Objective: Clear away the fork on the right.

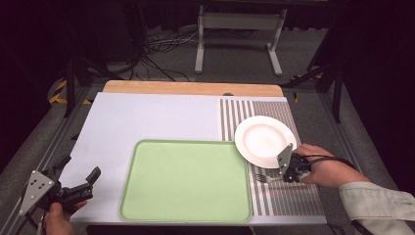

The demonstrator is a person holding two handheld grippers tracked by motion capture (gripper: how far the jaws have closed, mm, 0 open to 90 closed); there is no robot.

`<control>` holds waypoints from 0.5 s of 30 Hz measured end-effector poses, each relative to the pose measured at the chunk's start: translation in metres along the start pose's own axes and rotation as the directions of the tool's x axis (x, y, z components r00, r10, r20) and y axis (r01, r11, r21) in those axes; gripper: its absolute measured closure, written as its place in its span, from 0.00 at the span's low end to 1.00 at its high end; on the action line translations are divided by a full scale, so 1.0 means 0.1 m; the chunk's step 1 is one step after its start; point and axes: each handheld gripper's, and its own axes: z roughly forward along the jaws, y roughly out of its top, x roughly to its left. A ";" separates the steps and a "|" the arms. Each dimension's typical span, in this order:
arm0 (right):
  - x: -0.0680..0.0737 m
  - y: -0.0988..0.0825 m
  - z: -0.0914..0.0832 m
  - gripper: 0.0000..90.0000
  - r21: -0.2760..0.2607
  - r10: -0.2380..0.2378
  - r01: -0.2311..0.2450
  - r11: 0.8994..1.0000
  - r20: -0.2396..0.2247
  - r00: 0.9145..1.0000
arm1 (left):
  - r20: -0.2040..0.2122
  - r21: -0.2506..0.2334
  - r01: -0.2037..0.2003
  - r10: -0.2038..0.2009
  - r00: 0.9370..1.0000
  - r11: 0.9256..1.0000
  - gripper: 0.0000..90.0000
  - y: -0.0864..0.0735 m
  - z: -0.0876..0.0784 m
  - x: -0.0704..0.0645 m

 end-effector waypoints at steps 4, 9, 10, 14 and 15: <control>0.00 0.02 -0.11 0.94 -0.023 0.025 -0.025 0.999 0.023 0.999 | 0.000 0.004 0.001 -0.001 1.000 1.000 0.00 0.00 0.00 0.00; -0.02 0.04 -0.22 0.94 -0.078 0.045 -0.041 0.996 0.048 0.998 | 0.000 0.003 -0.001 0.001 1.000 1.000 0.00 0.00 0.00 0.00; -0.01 0.05 -0.24 0.94 -0.083 0.053 -0.049 0.995 0.050 0.997 | 0.000 0.003 -0.001 0.001 1.000 1.000 0.00 0.00 0.00 0.00; -0.03 0.08 -0.31 0.94 -0.121 0.077 -0.068 0.990 0.072 0.994 | -0.001 0.002 0.003 -0.003 1.000 1.000 0.00 0.00 0.00 0.00; -0.03 0.09 -0.32 0.94 -0.126 0.083 -0.074 0.989 0.073 0.994 | -0.001 0.002 0.002 -0.002 1.000 1.000 0.00 0.00 0.00 0.00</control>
